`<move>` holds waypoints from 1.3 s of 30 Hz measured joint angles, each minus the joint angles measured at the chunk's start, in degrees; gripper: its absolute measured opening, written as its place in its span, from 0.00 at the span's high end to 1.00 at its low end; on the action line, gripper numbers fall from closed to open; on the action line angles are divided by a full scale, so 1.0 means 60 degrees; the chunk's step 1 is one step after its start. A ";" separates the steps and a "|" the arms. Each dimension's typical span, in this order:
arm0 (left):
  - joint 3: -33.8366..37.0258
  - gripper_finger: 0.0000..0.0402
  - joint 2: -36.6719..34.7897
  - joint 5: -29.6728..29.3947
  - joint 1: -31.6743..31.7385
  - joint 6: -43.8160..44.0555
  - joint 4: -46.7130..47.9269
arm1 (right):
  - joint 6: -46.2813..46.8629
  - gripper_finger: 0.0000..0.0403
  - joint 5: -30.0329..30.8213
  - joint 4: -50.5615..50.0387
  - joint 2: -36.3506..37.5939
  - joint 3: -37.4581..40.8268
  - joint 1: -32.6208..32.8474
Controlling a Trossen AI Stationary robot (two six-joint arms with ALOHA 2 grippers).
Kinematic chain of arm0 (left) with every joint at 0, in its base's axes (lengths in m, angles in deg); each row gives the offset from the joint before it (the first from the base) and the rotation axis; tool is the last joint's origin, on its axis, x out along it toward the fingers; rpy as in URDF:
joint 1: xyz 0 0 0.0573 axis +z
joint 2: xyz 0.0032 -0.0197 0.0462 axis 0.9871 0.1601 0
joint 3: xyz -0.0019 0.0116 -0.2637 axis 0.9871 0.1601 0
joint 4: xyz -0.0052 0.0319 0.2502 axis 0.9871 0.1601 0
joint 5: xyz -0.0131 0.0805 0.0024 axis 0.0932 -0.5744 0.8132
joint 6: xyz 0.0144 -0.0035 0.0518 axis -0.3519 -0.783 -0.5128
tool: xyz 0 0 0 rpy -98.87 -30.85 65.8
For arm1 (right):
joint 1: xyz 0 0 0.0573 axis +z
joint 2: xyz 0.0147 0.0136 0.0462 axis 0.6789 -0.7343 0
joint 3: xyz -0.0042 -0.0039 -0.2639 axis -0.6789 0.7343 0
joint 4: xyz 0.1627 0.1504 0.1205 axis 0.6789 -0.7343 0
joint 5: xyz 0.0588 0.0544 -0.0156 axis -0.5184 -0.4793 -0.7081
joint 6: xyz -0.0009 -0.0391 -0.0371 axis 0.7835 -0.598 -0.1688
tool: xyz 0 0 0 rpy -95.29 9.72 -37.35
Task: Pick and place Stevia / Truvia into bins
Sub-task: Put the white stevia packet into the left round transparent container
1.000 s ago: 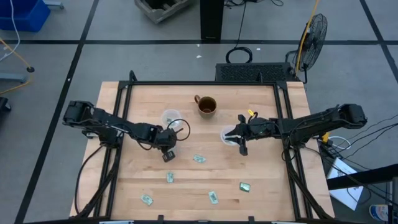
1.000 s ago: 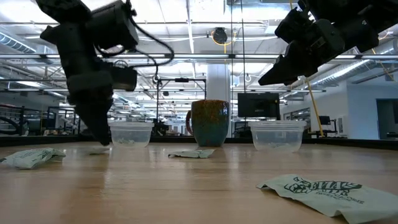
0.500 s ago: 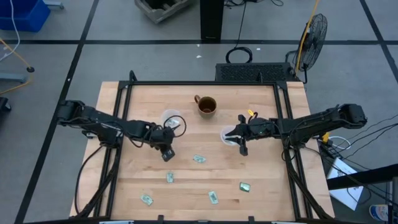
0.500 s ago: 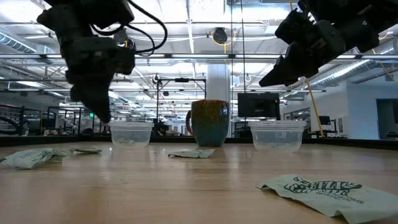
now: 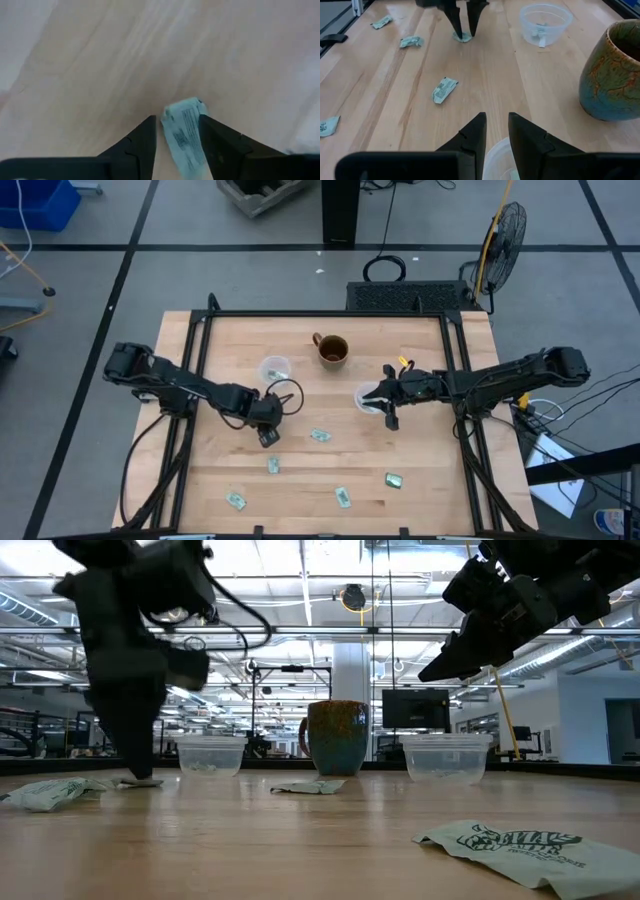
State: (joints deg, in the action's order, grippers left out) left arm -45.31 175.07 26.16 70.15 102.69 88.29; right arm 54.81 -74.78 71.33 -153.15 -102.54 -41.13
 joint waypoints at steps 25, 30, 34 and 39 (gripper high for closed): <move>0.0019 0.95 -0.1840 -0.2240 0.0153 -0.1984 0.0049 | 0.0000 0.82 0.0044 0.0094 -0.0003 0.0000 -0.0003; 0.0008 0.98 -0.2724 -0.3223 0.0984 -0.3383 0.0025 | -0.0045 0.82 0.0044 0.0170 0.0000 0.0000 -0.0010; 0.0004 0.94 -0.2884 -0.3312 0.2202 -0.4241 -0.0244 | -0.0248 0.82 0.0045 0.0294 -0.0002 0.0000 -0.0010; 0.0001 0.91 -0.2295 -0.2224 0.3634 -0.5184 -0.1140 | -0.0251 0.82 0.0045 0.0441 0.0000 0.0000 -0.0010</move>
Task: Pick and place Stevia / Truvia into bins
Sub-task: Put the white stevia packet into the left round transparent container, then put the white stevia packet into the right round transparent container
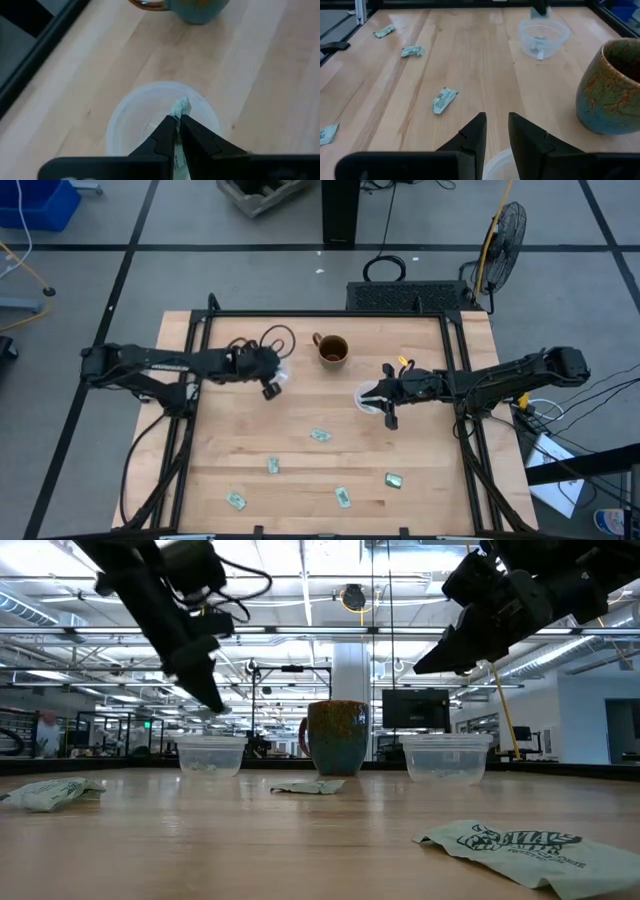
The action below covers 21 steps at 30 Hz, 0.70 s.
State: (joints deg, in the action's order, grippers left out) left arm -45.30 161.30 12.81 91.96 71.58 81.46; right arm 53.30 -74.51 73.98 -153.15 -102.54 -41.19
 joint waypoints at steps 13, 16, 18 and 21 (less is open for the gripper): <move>-0.0004 0.86 0.1771 0.0914 0.0697 -0.0521 -0.0660 | 0.0004 0.82 -0.0001 0.0012 -0.0003 -0.0004 0.0000; -0.0004 0.80 0.1854 0.0850 0.0699 -0.0576 -0.0774 | 0.0004 0.82 -0.0006 0.0168 -0.0186 -0.0004 0.0005; -0.0004 0.76 0.1860 0.0765 0.0700 -0.0580 -0.0832 | 0.0017 0.82 -0.0010 0.0358 -0.0400 -0.0007 0.0063; -0.0004 0.71 0.1856 0.0586 0.0656 -0.0580 -0.1027 | -0.0183 0.82 -0.0041 0.0872 -0.0905 -0.0007 0.0179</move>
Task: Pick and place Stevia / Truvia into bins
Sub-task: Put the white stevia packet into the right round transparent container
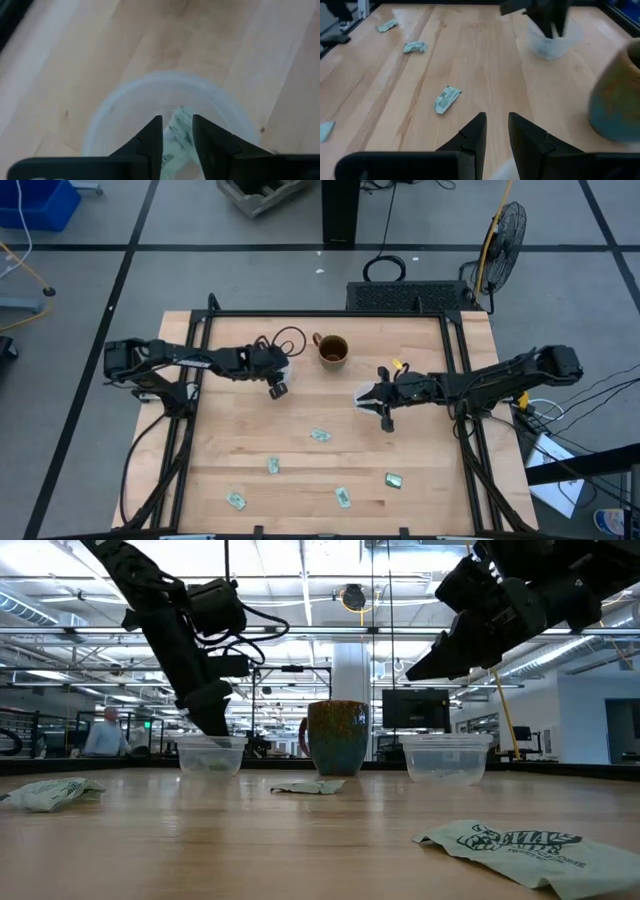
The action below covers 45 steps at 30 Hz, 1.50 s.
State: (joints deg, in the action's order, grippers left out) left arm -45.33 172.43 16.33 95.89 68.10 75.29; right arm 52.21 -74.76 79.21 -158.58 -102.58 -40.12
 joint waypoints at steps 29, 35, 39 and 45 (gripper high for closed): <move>-0.1014 0.68 -0.2002 -0.0333 -0.1722 -0.0670 -0.0828 | -0.0207 0.64 -0.0506 0.2627 -0.5806 -0.2511 0.1419; -0.1016 0.68 -0.2003 -0.0603 -0.1943 -0.0666 -0.0859 | -0.0246 0.64 -0.0386 0.0174 -0.6425 -0.3708 0.1409; -0.1013 0.68 -0.2003 -0.0603 -0.2023 -0.0662 -0.0783 | -0.0261 0.66 -0.0257 -0.0348 -0.6558 -0.3897 0.1413; -0.1013 0.68 -0.2007 -0.0709 -0.2057 -0.0657 -0.0700 | -0.0276 0.68 -0.0259 -0.0100 -0.6558 -0.3870 0.1413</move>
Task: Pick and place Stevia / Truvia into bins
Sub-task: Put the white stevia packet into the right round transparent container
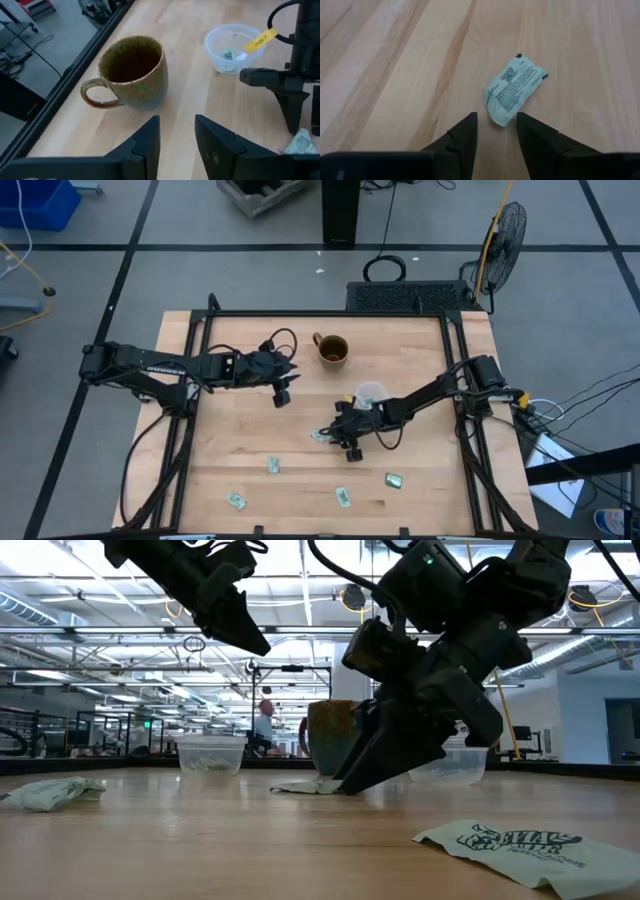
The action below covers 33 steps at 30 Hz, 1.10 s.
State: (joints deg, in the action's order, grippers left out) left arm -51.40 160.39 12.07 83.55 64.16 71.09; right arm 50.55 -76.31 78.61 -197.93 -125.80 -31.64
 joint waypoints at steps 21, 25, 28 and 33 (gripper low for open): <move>0.0000 0.68 0.0000 0.0000 0.0007 -0.0001 0.0034 | -0.0072 0.86 0.0013 0.0080 -0.0009 0.0005 -0.0047; 0.0000 0.68 0.0000 0.0000 0.0007 -0.0001 0.0034 | -0.0076 0.96 0.0015 0.0080 -0.0009 0.0005 -0.0047; 0.0000 0.68 0.0000 0.0000 0.0007 0.0001 0.0035 | -0.0176 0.99 0.0024 0.0057 0.0052 0.0015 -0.0045; 0.0000 0.68 0.0000 0.0000 0.0007 0.0002 0.0038 | -0.0339 0.99 0.0087 -0.0186 0.0804 0.0020 0.0065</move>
State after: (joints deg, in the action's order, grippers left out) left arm -51.40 160.39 12.07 83.59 64.17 71.32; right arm 48.51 -75.79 77.49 -193.10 -125.68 -31.25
